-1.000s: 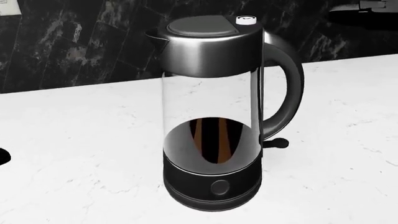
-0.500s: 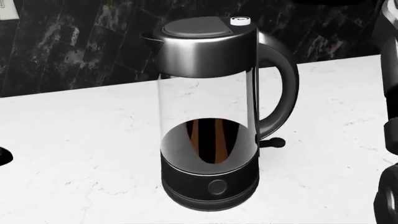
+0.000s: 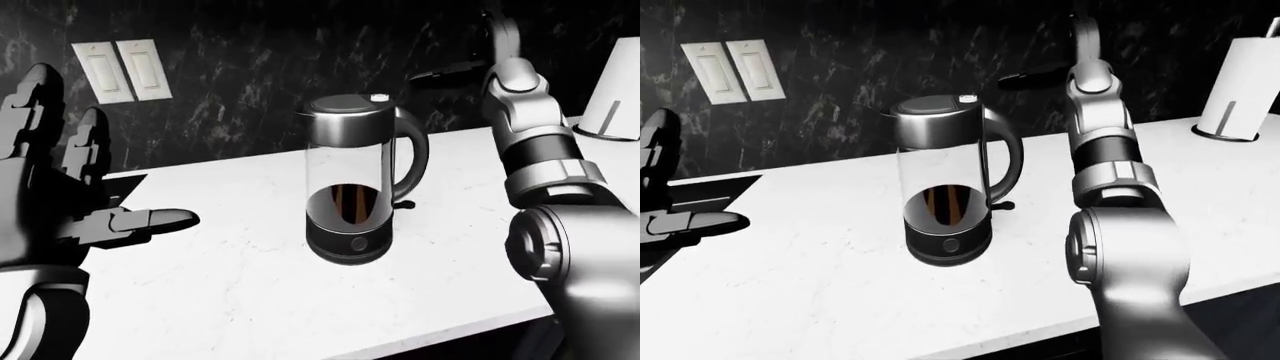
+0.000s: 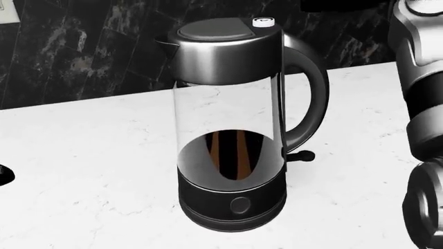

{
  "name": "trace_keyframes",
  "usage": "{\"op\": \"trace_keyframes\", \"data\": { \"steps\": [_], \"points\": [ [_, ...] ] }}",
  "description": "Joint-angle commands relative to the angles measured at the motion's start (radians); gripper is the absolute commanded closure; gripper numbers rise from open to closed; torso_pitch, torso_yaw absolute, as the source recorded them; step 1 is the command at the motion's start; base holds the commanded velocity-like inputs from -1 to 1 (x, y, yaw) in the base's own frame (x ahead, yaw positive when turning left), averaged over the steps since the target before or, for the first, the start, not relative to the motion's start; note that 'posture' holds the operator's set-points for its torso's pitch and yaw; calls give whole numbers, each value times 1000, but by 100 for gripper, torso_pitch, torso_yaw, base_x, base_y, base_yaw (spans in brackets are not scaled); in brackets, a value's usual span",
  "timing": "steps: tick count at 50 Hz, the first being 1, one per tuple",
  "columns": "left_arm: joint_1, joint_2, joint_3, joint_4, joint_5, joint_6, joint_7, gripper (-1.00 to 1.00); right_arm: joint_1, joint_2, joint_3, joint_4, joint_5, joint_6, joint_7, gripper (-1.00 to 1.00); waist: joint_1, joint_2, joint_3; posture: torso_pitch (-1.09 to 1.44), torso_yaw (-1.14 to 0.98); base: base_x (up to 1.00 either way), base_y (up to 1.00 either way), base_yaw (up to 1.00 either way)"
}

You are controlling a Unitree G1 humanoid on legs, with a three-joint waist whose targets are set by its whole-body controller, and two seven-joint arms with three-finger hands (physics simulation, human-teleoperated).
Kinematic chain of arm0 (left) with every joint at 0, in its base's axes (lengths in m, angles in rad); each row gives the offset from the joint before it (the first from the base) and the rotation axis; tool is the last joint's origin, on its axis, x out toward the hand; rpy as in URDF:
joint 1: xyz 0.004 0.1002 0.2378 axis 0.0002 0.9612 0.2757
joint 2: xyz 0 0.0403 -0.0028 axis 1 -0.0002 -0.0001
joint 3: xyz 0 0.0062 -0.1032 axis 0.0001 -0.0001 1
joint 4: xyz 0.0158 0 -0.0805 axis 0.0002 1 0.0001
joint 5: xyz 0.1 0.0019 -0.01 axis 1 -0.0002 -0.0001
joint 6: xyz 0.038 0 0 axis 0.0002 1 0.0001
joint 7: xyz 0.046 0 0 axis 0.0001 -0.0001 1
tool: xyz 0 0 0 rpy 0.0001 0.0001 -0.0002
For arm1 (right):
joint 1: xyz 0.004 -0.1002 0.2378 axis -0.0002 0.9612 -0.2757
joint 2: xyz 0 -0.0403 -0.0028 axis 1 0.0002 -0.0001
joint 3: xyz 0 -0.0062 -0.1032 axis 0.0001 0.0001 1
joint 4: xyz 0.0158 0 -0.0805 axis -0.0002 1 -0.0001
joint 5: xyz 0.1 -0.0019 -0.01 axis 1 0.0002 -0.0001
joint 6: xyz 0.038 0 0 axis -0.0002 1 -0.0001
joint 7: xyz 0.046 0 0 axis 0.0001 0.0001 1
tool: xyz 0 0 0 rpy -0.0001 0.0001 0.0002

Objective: Press the button to open the lid of the electric kettle.

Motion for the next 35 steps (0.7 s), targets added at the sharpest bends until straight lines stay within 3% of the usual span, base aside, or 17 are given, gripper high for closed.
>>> {"op": "trace_keyframes", "data": {
  "steps": [1, 35],
  "points": [
    [-20, 12, 6, -13, 1, -24, 0, -100, -41, -3, 1, -36, -6, -27, 1, -100, 0, -1, -5, -47, 0, 0, 0, 0],
    [-29, 22, 12, -12, -20, -16, 13, -100, -77, 49, -3, 25, -20, -11, 2, -100, 3, 4, -7, -47, 0, 0, 0, 0]
  ]
}}
